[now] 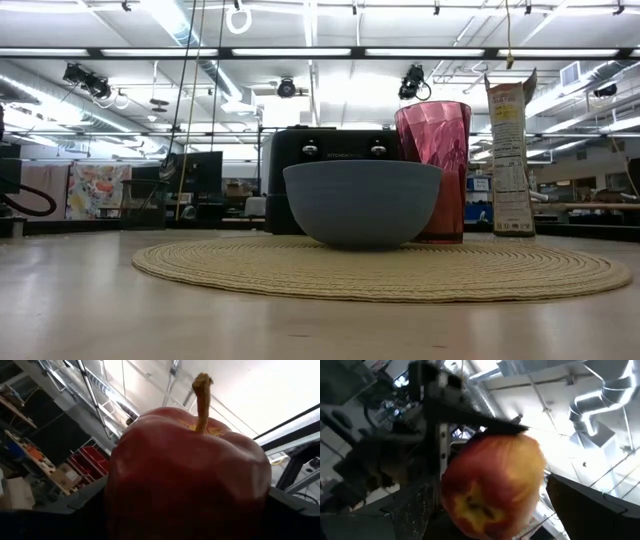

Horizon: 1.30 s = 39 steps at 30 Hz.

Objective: Arrange a breakfast setting
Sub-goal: Put the apple on the yellow tablemat

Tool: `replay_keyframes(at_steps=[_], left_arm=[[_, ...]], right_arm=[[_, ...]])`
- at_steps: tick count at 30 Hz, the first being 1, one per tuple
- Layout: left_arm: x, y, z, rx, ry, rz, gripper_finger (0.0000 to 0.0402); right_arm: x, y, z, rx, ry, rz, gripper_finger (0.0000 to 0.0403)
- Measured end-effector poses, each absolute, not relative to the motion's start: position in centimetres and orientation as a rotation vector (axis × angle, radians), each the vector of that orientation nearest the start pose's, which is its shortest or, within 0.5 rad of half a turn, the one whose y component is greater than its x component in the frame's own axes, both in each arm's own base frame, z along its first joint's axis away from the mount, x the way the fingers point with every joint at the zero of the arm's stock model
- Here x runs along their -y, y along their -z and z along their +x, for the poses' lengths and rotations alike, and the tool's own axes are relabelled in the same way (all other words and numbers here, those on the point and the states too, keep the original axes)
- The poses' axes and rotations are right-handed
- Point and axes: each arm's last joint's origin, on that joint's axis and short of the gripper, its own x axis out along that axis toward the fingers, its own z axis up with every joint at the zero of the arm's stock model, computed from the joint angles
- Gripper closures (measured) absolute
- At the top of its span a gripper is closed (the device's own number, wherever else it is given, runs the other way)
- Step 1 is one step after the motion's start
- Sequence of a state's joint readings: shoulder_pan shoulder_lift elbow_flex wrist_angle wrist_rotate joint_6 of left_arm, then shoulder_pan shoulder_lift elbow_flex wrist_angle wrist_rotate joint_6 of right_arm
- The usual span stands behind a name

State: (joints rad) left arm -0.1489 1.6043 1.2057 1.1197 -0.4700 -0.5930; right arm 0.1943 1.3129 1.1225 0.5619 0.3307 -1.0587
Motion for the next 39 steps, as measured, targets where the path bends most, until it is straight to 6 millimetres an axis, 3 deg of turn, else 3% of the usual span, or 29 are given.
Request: replay_keyframes(at_steps=[5, 17, 26, 39], left_arm=[[3.0, -39.0, 34.7, 0.780, -0.102, -0.796, 0.0049], [2.4, -38.8, 34.9, 0.749, -0.161, -0.685, 0.0049], [2.4, -38.8, 34.9, 0.749, -0.175, -0.680, 0.0048], [2.4, -38.9, 34.8, 0.741, -0.206, -0.662, 0.0047]], right_arm=[[-3.7, -40.0, 30.0, 0.235, 0.339, -1.046, 0.0023], [-2.0, -40.2, 30.3, 0.258, 0.391, -1.065, 0.0033], [-1.9, -40.1, 30.3, 0.255, 0.397, -1.021, 0.0068], [-2.7, -40.1, 30.2, 0.247, 0.401, -0.964, 0.0074]])
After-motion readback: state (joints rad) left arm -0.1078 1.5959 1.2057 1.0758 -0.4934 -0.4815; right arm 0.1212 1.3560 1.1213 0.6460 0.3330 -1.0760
